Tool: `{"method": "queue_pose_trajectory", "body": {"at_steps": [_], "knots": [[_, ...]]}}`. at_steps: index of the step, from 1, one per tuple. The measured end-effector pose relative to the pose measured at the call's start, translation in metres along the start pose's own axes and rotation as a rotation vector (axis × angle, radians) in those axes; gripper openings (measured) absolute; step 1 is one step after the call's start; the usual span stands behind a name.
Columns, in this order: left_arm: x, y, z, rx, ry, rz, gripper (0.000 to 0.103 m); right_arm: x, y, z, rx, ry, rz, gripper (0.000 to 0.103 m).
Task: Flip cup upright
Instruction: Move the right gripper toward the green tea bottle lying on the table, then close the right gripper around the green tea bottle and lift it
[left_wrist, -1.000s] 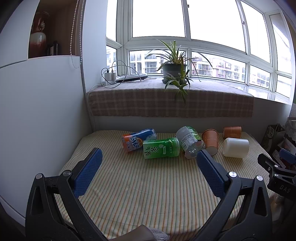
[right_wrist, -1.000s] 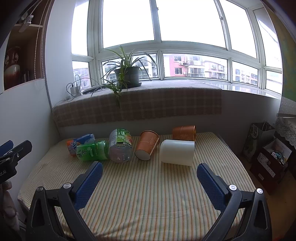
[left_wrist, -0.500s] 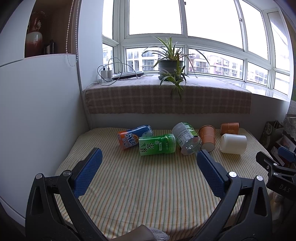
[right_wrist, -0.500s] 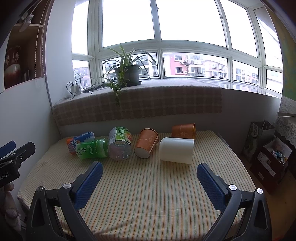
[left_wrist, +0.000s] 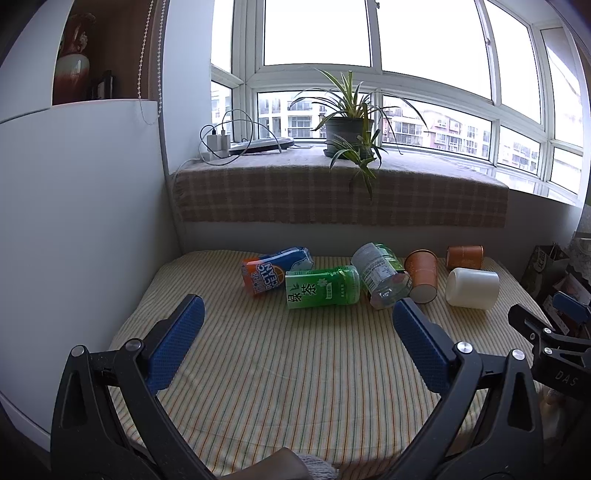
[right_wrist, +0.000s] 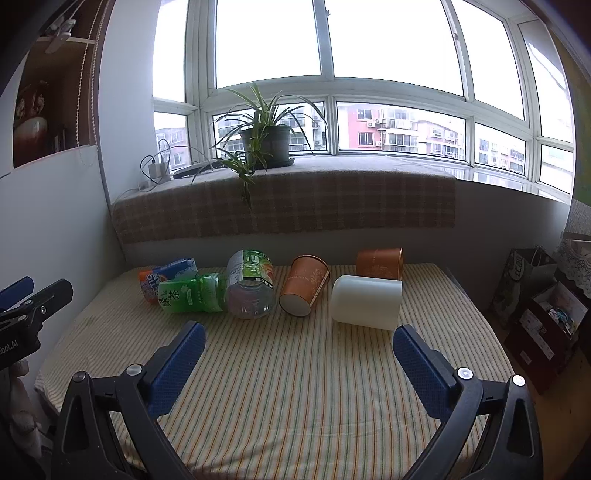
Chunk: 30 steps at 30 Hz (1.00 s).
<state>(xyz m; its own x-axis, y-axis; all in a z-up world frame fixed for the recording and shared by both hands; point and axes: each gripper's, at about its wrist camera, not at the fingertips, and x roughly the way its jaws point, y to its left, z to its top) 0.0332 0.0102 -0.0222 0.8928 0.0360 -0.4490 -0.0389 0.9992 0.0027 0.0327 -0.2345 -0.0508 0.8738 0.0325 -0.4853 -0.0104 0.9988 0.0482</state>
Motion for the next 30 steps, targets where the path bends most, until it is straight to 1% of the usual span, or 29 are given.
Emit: {"method": "queue_pose_trajectory", "body": {"at_steps": [7, 14, 17, 23, 30], "knots": [[0.006, 0.008, -0.002, -0.014, 0.012, 0.012, 0.103, 0.009, 0.013, 0.002, -0.05, 0.007, 0.033, 0.103], [0.013, 0.026, -0.009, -0.041, 0.036, 0.033, 0.103, 0.034, 0.028, 0.011, -0.124, 0.03, 0.126, 0.103], [0.016, 0.033, -0.013, -0.043, 0.048, 0.043, 0.103, 0.048, 0.04, 0.017, -0.202, 0.044, 0.175, 0.103], [0.023, 0.053, -0.021, -0.071, 0.096, 0.06, 0.103, 0.079, 0.074, 0.027, -0.421, 0.083, 0.286, 0.103], [0.027, 0.073, -0.034, -0.088, 0.134, 0.087, 0.103, 0.127, 0.112, 0.034, -0.619, 0.18, 0.365, 0.102]]}}
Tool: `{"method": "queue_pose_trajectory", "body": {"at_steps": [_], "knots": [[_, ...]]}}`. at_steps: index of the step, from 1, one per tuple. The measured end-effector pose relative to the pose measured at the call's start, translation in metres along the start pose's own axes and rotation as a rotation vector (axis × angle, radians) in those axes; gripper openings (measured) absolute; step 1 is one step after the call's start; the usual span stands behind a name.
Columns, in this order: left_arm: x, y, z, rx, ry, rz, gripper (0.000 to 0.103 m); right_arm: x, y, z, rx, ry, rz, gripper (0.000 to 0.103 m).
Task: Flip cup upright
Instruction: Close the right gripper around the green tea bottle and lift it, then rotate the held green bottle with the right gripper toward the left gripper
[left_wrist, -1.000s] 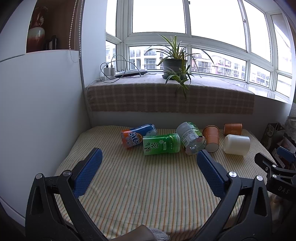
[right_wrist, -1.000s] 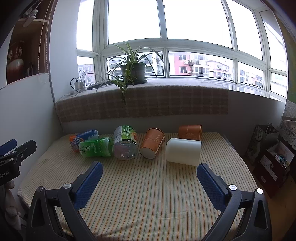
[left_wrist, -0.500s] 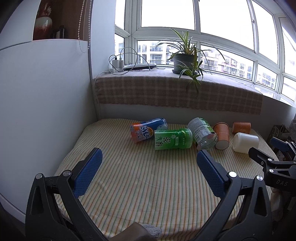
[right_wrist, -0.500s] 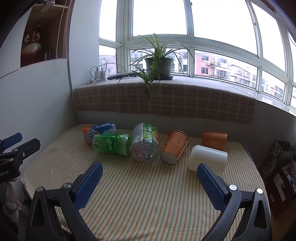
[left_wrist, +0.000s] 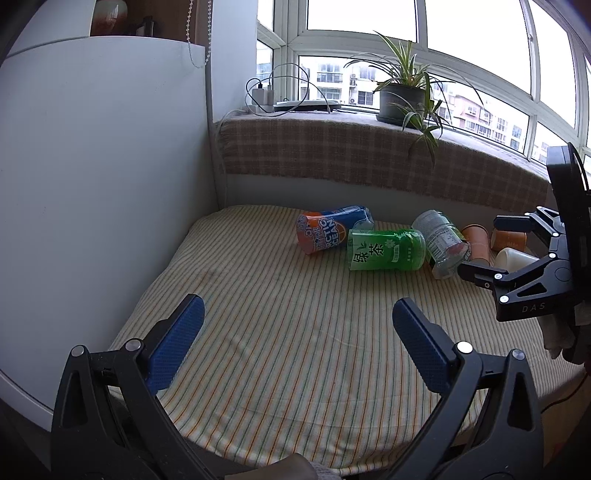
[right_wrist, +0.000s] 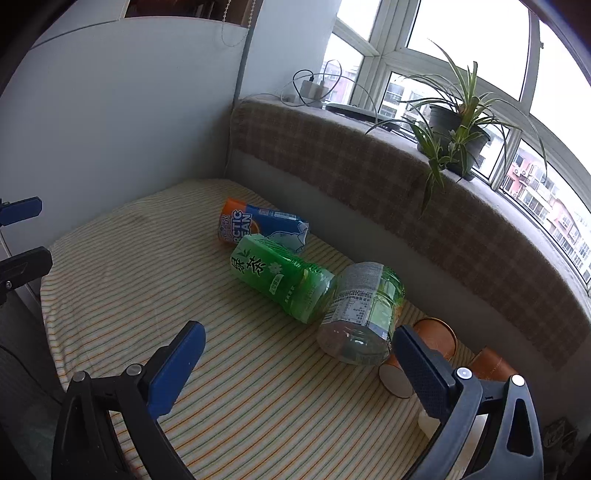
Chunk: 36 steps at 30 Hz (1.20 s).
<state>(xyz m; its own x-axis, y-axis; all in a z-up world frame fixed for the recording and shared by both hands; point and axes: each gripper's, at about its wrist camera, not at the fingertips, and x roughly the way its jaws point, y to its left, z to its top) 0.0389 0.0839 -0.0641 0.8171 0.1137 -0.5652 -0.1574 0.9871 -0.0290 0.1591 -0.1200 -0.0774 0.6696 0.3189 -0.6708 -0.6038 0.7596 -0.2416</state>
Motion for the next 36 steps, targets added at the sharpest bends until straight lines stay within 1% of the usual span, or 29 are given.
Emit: {"method": "queue_pose_trajectory", "body": {"at_steps": [3, 7, 11, 14, 19, 23, 24, 27, 29, 30, 31, 36], "knots": [[0.002, 0.006, -0.004, -0.009, 0.02, -0.003, 0.103, 0.024, 0.005, 0.012, -0.093, 0.05, 0.03, 0.1], [0.006, 0.011, -0.007, -0.022, 0.04, 0.0, 0.103, 0.053, 0.011, 0.028, -0.199, 0.109, 0.102, 0.1], [0.008, 0.017, -0.009, -0.035, 0.055, 0.007, 0.103, 0.085, 0.017, 0.04, -0.287, 0.173, 0.115, 0.099], [0.009, 0.021, -0.01, -0.04, 0.06, 0.016, 0.103, 0.108, 0.018, 0.047, -0.335, 0.225, 0.119, 0.098], [0.012, 0.029, -0.011, -0.059, 0.074, 0.028, 0.103, 0.139, 0.023, 0.053, -0.432, 0.294, 0.088, 0.096], [0.017, 0.031, -0.011, -0.066, 0.091, 0.027, 0.103, 0.158, 0.031, 0.051, -0.504, 0.343, 0.057, 0.089], [0.017, 0.031, -0.011, -0.068, 0.091, 0.025, 0.103, 0.161, 0.034, 0.049, -0.522, 0.352, 0.052, 0.088], [0.016, 0.03, -0.01, -0.064, 0.088, 0.033, 0.103, 0.17, 0.043, 0.043, -0.589, 0.365, 0.021, 0.086], [0.014, 0.031, -0.01, -0.068, 0.086, 0.033, 0.103, 0.176, 0.048, 0.041, -0.619, 0.373, -0.004, 0.077], [0.013, 0.032, -0.009, -0.069, 0.083, 0.033, 0.103, 0.177, 0.05, 0.04, -0.627, 0.368, -0.014, 0.076], [0.011, 0.032, -0.008, -0.068, 0.078, 0.037, 0.103, 0.176, 0.051, 0.041, -0.626, 0.363, -0.01, 0.071], [0.005, 0.037, -0.007, -0.077, 0.059, 0.049, 0.103, 0.167, 0.056, 0.047, -0.616, 0.331, -0.024, 0.068]]}}
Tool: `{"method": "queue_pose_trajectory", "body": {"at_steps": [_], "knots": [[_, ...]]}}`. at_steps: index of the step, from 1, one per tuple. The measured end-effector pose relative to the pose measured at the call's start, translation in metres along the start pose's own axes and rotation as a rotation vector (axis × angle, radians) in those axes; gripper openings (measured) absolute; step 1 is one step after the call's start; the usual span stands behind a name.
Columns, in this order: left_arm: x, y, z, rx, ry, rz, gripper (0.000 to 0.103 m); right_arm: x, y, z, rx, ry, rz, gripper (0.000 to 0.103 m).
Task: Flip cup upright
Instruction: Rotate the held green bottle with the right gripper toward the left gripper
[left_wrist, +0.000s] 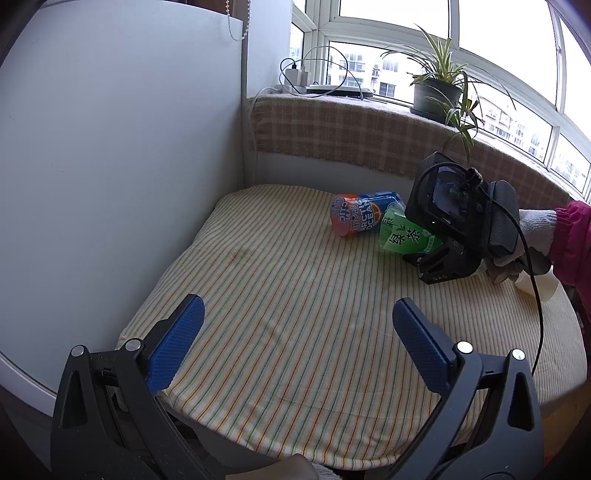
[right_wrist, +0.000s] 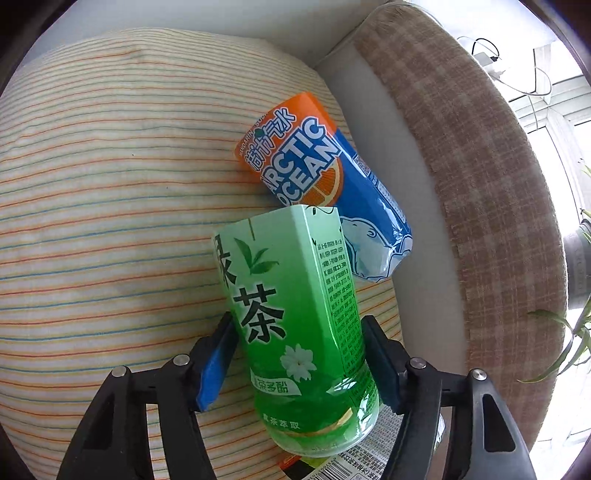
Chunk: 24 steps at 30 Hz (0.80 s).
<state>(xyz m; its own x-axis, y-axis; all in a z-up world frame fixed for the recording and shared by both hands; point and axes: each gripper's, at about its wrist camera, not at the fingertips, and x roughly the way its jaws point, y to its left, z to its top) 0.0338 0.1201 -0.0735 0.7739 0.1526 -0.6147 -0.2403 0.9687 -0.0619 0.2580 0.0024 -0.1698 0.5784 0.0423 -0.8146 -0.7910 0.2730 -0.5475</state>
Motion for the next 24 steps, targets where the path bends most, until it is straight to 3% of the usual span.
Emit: {"method": "queue_pose_trajectory", "body": {"at_steps": [11, 16, 24], "knots": [[-0.01, -0.006, -0.003, 0.012, -0.026, -0.009, 0.103, -0.057, -0.004, -0.018, 0.187, -0.132, 0.073, 0.065], [-0.011, -0.013, -0.005, 0.029, -0.031, -0.024, 0.103, -0.084, -0.012, -0.044, 0.39, -0.182, 0.138, 0.065], [-0.01, -0.031, -0.003, 0.059, -0.035, -0.07, 0.103, -0.108, -0.015, -0.11, 0.833, -0.203, 0.357, 0.065]]}}
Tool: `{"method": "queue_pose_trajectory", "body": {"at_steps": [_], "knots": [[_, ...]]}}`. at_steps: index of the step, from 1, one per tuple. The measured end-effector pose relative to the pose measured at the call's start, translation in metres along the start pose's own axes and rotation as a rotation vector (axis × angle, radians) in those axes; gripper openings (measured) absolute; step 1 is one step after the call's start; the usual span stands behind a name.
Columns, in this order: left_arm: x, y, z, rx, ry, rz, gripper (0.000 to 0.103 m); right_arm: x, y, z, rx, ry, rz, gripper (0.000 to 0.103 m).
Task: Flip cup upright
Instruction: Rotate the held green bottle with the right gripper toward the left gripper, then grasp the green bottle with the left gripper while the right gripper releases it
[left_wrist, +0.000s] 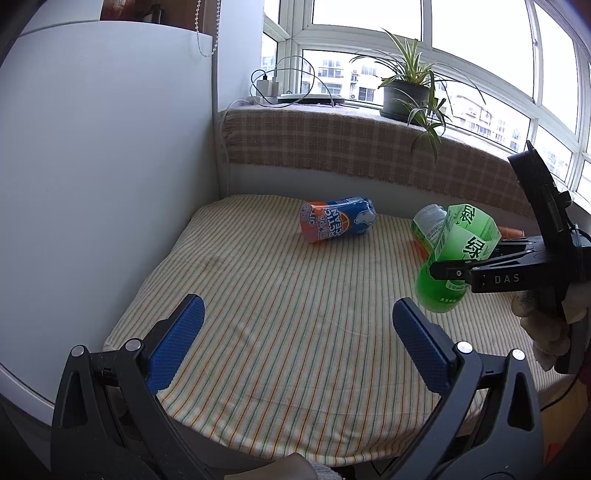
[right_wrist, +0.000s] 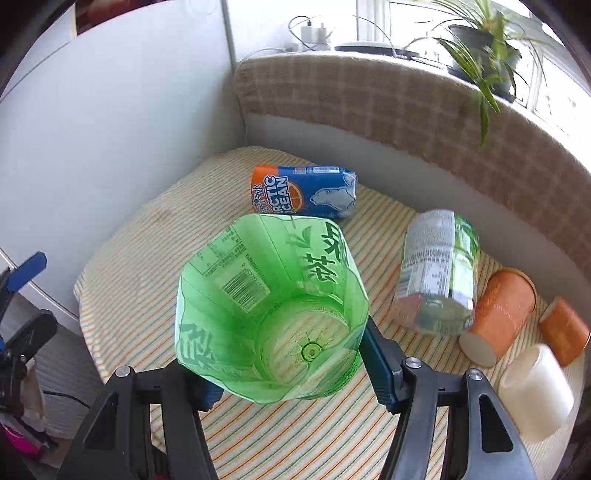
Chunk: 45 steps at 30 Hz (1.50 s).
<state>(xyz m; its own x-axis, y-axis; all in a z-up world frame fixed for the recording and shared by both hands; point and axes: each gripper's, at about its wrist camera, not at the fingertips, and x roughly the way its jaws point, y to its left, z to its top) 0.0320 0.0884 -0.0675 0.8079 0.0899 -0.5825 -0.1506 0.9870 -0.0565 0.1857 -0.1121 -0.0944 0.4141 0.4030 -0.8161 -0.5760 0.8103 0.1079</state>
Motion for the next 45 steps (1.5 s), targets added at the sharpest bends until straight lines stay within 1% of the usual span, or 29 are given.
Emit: {"method": "queue_pose_trajectory", "body": {"at_steps": [3, 6, 9, 11, 13, 15, 19, 25, 28, 30, 34, 35, 37, 38, 41, 43, 45], "knots": [[0.003, -0.005, 0.001, 0.009, 0.004, -0.016, 0.103, -0.009, -0.015, -0.022, 0.149, 0.009, 0.074, 0.065], [0.005, -0.01, 0.001, 0.016, 0.012, -0.034, 0.103, -0.009, -0.029, -0.038, 0.294, 0.028, 0.159, 0.065], [0.005, -0.015, 0.002, 0.019, 0.021, -0.055, 0.103, -0.001, -0.041, -0.053, 0.428, 0.081, 0.276, 0.065], [0.006, -0.017, 0.002, 0.02, 0.025, -0.063, 0.103, 0.005, -0.045, -0.059, 0.488, 0.115, 0.339, 0.065], [0.006, -0.019, 0.002, 0.021, 0.027, -0.064, 0.103, 0.012, -0.049, -0.062, 0.525, 0.144, 0.344, 0.065], [0.007, -0.018, 0.001, 0.014, 0.032, -0.067, 0.103, 0.02, -0.053, -0.061, 0.552, 0.154, 0.349, 0.065], [0.008, -0.015, 0.002, -0.002, 0.038, -0.069, 0.103, 0.035, -0.059, -0.048, 0.58, 0.156, 0.325, 0.065], [0.014, -0.011, 0.004, -0.016, 0.055, -0.074, 0.103, 0.063, -0.064, -0.038, 0.599, 0.173, 0.248, 0.064], [0.021, -0.013, 0.005, -0.015, 0.067, -0.075, 0.103, 0.068, -0.067, -0.041, 0.623, 0.174, 0.251, 0.064], [0.028, -0.015, 0.007, -0.02, 0.086, -0.094, 0.103, 0.067, -0.067, -0.04, 0.616, 0.162, 0.248, 0.064], [0.046, -0.022, 0.012, -0.042, 0.148, -0.17, 0.103, 0.046, -0.065, -0.044, 0.558, 0.101, 0.227, 0.068], [0.051, -0.025, 0.014, -0.046, 0.163, -0.19, 0.103, 0.038, -0.065, -0.046, 0.54, 0.081, 0.222, 0.073], [0.06, -0.032, 0.017, -0.054, 0.192, -0.242, 0.103, 0.018, -0.062, -0.051, 0.513, 0.024, 0.2, 0.077], [0.067, -0.036, 0.018, -0.067, 0.218, -0.277, 0.103, 0.008, -0.061, -0.056, 0.5, 0.0, 0.185, 0.077], [0.093, -0.045, 0.021, -0.133, 0.312, -0.374, 0.101, -0.023, -0.057, -0.074, 0.468, -0.074, 0.118, 0.079], [0.109, -0.051, 0.023, -0.178, 0.369, -0.424, 0.097, -0.042, -0.054, -0.089, 0.457, -0.116, 0.056, 0.08], [0.127, -0.058, 0.025, -0.217, 0.424, -0.464, 0.095, -0.063, -0.053, -0.108, 0.457, -0.164, -0.006, 0.084]]}}
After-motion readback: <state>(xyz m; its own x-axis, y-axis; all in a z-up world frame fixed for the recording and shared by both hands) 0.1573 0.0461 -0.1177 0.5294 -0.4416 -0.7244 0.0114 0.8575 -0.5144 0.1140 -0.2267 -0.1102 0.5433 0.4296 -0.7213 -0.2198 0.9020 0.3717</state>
